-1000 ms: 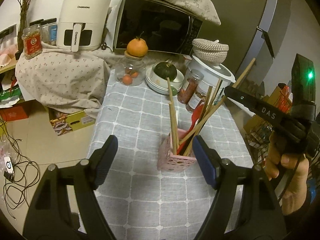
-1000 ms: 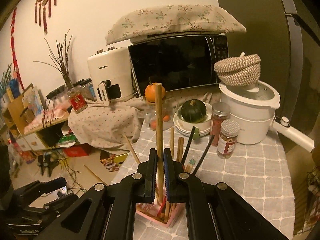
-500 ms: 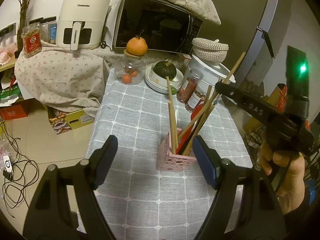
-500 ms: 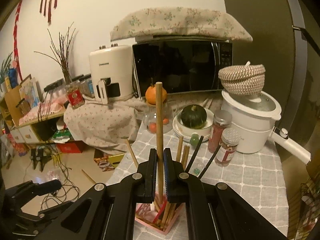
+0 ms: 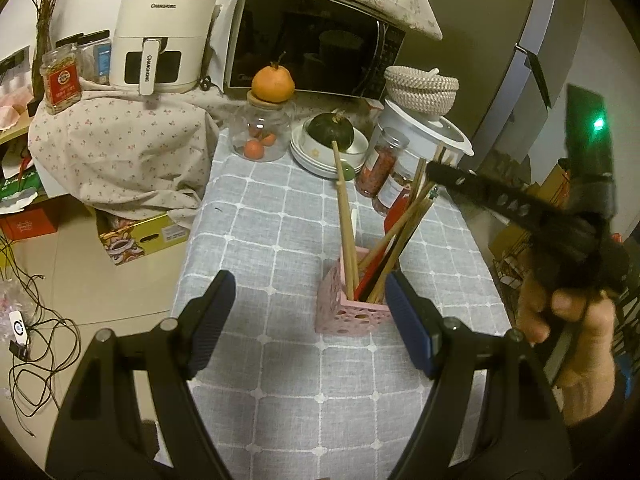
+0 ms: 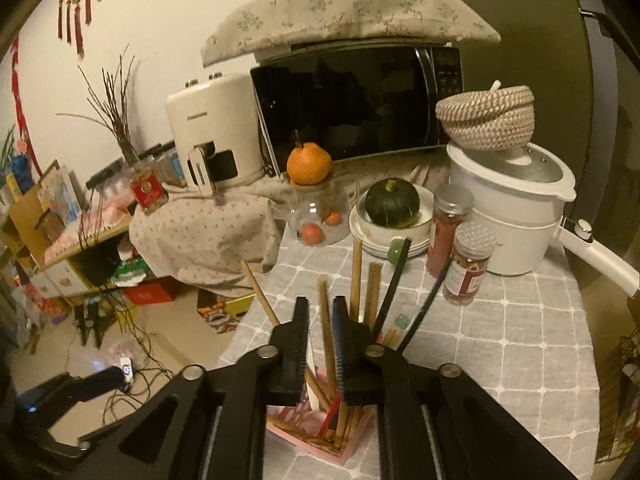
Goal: Organize utensils
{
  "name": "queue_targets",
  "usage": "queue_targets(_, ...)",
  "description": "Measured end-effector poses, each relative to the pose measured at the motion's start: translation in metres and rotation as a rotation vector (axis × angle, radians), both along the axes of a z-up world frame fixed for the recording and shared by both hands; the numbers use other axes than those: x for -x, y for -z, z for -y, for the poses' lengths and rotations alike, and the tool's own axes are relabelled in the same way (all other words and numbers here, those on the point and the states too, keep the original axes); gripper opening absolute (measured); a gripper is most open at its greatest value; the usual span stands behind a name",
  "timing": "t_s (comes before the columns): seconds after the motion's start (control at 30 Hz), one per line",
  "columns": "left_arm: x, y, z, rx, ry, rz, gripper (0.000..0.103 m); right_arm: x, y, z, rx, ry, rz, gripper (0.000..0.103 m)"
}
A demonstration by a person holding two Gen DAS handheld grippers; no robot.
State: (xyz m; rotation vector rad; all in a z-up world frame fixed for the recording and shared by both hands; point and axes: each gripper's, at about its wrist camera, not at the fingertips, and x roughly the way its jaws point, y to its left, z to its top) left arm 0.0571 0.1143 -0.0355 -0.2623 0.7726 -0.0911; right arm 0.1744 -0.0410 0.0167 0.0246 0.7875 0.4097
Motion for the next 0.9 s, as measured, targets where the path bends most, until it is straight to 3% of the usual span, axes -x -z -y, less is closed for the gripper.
queue_targets(0.2, 0.004, -0.003, 0.006, -0.017, 0.007, 0.009, 0.077, 0.020, -0.032, 0.021, -0.008, 0.021, 0.059, 0.025)
queue_targets(0.53, 0.024, -0.016, 0.041, -0.087, 0.019, 0.045, 0.089, 0.088, -0.073, 0.081, 0.021, 0.118, 0.118, 0.074)
queue_targets(0.67, 0.038, -0.025, 0.058, -0.127, 0.012, 0.068, 0.100, 0.116, -0.080, 0.099, 0.066, 0.162, 0.117, 0.083)
queue_targets(0.83, 0.052, -0.035, 0.078, -0.198, 0.016, 0.093, 0.102, 0.155, -0.086, 0.121, 0.071, 0.230, 0.157, 0.101)
queue_targets(0.9, 0.056, -0.038, 0.087, -0.233, 0.016, 0.096, 0.102, 0.162, -0.087, 0.127, 0.086, 0.252, 0.157, 0.102)
